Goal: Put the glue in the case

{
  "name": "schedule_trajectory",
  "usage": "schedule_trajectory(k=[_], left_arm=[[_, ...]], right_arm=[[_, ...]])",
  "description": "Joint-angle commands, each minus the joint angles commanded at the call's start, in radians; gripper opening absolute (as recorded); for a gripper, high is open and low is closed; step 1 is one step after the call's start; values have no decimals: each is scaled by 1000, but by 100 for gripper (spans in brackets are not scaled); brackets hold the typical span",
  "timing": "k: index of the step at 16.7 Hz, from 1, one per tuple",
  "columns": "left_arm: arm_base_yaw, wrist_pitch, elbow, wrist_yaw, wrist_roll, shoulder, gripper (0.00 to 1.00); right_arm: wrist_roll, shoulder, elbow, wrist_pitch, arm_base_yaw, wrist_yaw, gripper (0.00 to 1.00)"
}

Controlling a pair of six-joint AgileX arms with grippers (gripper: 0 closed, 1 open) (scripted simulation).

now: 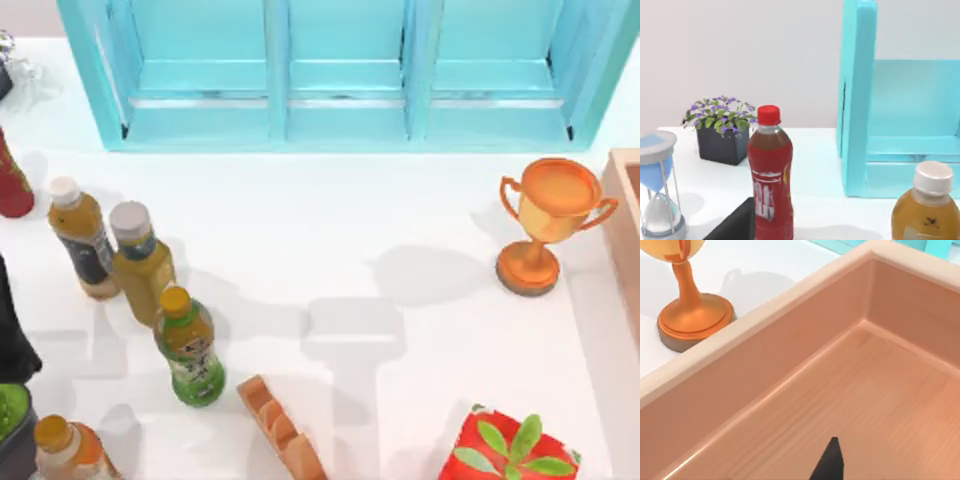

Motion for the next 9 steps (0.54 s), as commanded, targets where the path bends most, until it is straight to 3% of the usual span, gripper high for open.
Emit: schedule_trajectory(k=[3,9], left_arm=[[0,0,0,0,0,0,100],[0,0,0,0,0,0,100]], right_arm=[[0,0,0,0,0,0,98],[0,0,0,0,0,0,100]])
